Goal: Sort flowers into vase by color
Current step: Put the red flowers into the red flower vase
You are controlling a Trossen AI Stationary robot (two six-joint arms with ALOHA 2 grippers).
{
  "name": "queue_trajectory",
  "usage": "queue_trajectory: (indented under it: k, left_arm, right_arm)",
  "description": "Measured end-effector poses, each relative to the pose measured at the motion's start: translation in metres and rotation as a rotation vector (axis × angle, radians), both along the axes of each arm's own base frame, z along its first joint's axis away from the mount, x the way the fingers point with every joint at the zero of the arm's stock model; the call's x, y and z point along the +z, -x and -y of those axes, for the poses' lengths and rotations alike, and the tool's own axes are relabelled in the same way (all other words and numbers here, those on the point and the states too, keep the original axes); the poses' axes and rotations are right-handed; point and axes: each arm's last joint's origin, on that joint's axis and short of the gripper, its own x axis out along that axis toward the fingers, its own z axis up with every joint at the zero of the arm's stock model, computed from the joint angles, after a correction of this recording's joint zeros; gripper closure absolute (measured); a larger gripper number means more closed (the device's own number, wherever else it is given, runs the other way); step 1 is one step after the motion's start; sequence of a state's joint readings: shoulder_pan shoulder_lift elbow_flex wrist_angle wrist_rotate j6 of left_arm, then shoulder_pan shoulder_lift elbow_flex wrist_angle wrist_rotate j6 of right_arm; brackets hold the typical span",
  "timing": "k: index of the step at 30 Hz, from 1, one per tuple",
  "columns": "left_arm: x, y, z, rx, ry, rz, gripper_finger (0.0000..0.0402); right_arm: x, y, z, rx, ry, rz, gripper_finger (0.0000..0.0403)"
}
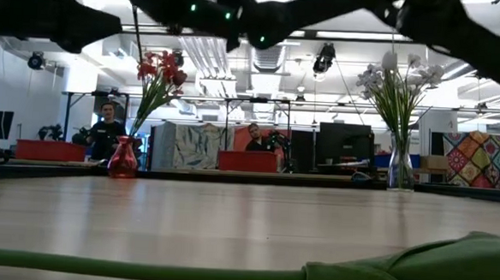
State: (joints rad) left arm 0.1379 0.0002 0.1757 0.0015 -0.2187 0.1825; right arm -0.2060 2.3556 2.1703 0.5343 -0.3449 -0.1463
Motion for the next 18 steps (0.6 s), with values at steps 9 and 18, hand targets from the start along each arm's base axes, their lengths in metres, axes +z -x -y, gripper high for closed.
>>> queue_trajectory:
  k: [9,18]
  left_arm:
    - [0.01,-0.003,0.003,-0.13,-0.049,0.09,0.0249]
    - [0.012,-0.019,0.001,-0.143,-0.031,0.057,0.0249]
  right_arm:
    - [0.012,0.018,-0.033,0.009,-0.004,0.046,0.039]
    - [0.008,0.018,-0.038,0.021,-0.022,0.046,0.0391]
